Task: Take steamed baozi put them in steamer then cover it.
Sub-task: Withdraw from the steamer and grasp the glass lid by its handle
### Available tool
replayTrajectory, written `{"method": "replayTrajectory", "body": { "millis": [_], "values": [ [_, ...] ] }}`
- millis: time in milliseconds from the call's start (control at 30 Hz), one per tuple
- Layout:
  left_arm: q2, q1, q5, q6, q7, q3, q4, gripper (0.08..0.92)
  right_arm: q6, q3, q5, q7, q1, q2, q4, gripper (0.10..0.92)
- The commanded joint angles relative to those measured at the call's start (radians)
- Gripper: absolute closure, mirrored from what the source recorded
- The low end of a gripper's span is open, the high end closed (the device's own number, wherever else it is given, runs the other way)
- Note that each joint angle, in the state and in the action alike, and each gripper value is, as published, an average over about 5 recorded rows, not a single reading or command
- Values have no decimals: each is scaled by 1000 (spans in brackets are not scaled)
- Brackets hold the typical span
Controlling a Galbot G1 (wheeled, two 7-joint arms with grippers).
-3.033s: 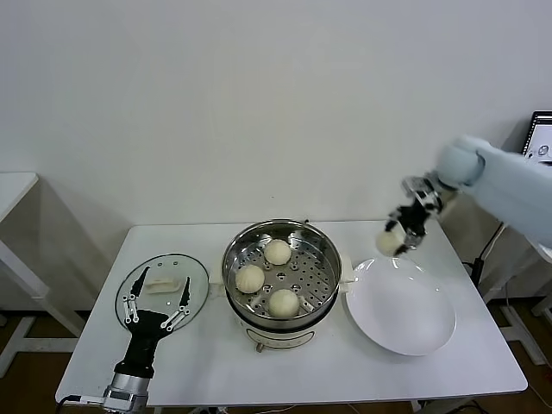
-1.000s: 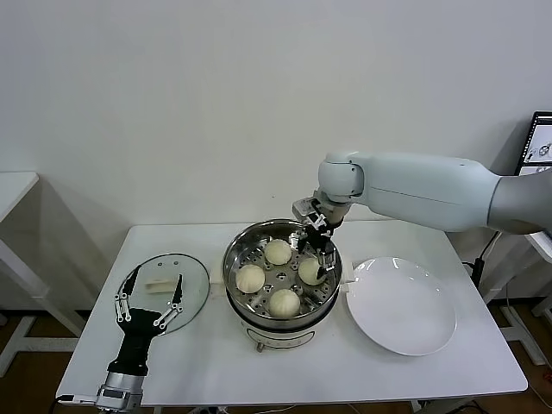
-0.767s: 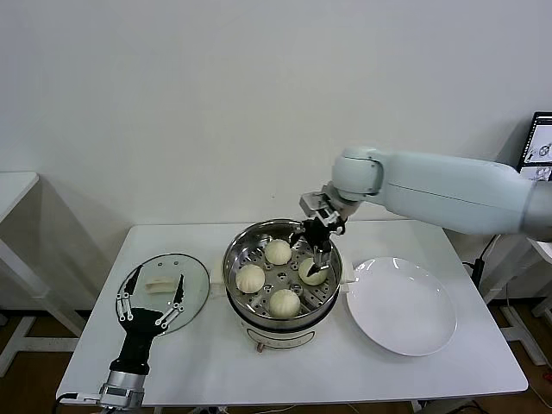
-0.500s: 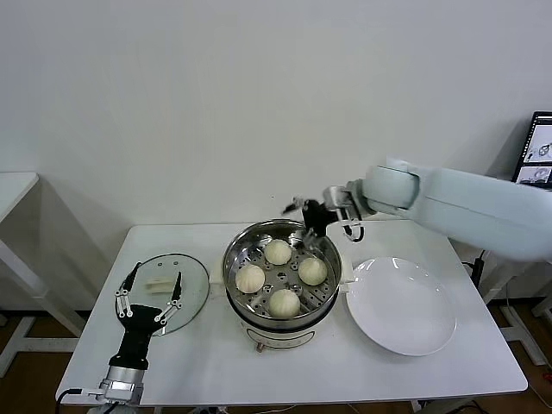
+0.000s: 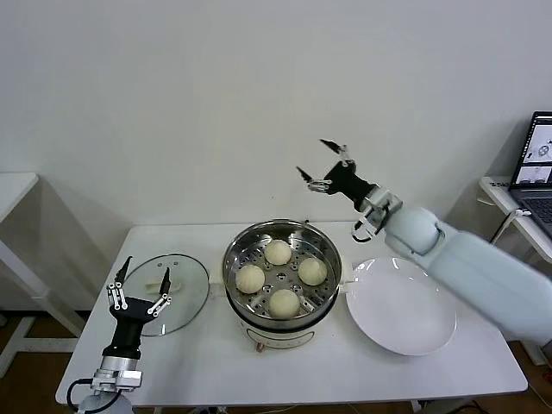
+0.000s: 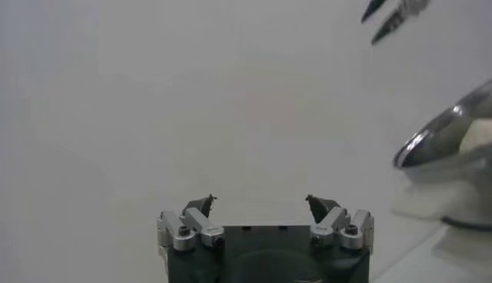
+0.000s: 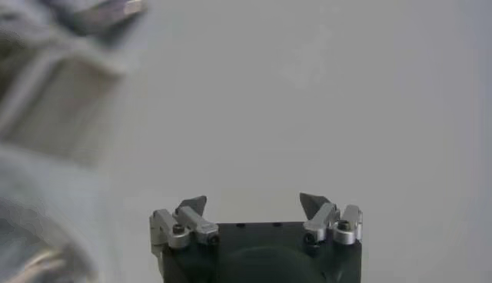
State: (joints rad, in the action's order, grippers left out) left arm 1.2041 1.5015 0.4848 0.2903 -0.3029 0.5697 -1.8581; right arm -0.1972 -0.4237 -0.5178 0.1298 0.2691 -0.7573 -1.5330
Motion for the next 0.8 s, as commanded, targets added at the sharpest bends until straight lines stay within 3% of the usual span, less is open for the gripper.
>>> {"method": "replayTrajectory", "body": {
  "millis": [33,400,800],
  "values": [
    [-24,-23,297,-50,-8,56,104,177,-131,781,177,138,734,-187,9,203],
    [-31,-16,543,-72,43,104,230,177,-200,975,215,36,1034,-367,-27,203],
    [-25,-131,583,-63,-30,24,364,177,-210,961,268,24,1055,-436,-23,203]
  ]
}}
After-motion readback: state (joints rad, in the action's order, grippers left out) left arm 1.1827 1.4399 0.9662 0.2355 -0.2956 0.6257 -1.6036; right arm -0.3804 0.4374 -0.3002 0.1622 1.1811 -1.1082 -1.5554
